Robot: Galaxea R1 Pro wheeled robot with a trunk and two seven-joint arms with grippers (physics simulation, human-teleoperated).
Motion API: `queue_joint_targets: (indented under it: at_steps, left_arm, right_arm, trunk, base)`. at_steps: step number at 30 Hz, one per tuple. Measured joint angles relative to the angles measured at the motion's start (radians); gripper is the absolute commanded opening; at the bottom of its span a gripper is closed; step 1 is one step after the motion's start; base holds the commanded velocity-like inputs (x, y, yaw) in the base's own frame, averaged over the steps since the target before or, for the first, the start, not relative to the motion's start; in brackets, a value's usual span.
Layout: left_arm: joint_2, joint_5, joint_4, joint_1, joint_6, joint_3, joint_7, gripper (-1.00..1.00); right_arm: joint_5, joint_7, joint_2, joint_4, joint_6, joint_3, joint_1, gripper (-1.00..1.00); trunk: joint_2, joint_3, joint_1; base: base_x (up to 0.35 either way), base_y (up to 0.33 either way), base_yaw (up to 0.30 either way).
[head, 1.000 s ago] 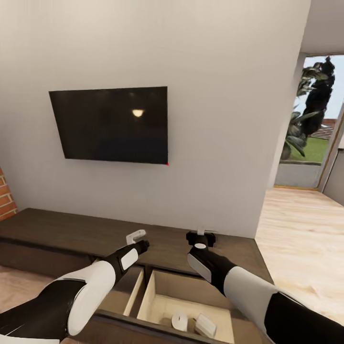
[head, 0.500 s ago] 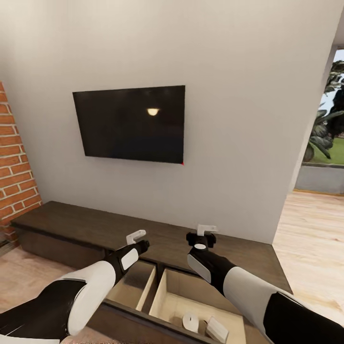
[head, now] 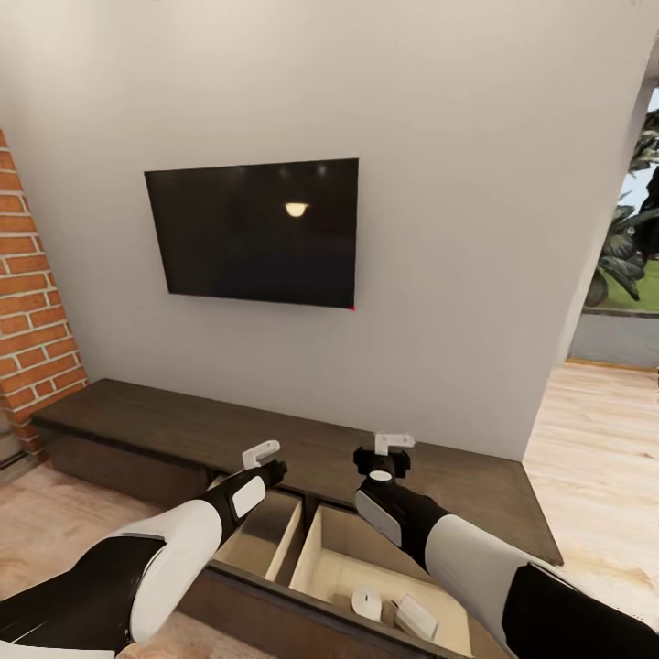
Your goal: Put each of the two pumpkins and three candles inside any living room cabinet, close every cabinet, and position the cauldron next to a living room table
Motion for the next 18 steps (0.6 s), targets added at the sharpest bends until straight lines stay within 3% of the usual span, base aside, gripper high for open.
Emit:
queue_joint_targets:
  at_steps: [10, 18]
  left_arm:
    - [0.001, 0.0, 0.0, 0.0, 0.0, 0.0, 0.002, 1.0]
    - [0.002, 0.0, 0.0, 0.0, 0.0, 0.0, 0.001, 1.0]
  right_arm:
    - [0.001, 0.0, 0.004, 0.0, -0.001, 0.001, 0.005, 1.0]
    - [0.001, 0.0, 0.005, 0.0, -0.01, 0.001, 0.005, 1.0]
  trunk:
    - [0.0, 0.0, 0.0]
    - [0.0, -0.008, 0.0]
  base:
    - [-0.037, 0.0, 0.007]
    - [0.0, 0.0, 0.153]
